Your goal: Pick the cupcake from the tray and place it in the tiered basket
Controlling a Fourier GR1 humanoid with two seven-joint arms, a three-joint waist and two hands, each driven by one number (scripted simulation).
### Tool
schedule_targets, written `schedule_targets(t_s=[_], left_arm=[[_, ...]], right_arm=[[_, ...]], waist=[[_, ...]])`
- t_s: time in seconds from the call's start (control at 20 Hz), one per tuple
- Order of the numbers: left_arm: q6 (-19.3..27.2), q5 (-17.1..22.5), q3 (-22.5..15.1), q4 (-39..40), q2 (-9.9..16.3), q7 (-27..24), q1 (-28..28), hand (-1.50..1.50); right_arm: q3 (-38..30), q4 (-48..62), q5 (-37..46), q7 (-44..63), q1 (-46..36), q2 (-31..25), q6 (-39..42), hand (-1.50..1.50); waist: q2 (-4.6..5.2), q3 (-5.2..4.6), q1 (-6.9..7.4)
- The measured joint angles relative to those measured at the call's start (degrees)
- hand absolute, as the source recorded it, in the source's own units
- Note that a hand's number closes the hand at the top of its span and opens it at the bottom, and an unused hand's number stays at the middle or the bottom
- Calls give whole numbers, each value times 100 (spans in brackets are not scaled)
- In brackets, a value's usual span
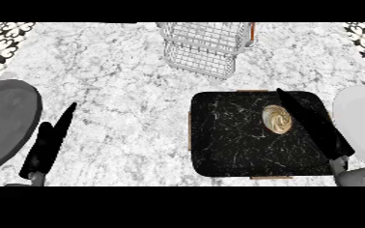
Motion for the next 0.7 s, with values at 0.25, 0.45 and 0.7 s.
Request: schedule_targets(t_s=[0.25,0.45,0.7], left_arm=[[-50,-284,599,-500,1010,133,1519,0],[-327,201,209,-1086,129,-426,764,0],[-391,304,-201,-943,-740,-874,-8,0]], right_arm=[[-190,-23,-163,98,-472,578,-414,-150],[-335,95,-22,209,-858,1035,-1090,-150],[-432,302,132,-221,-1369,1886,-1907,-150]], waist=[[-76,304,70],[21,152,-126],[101,123,-158]])
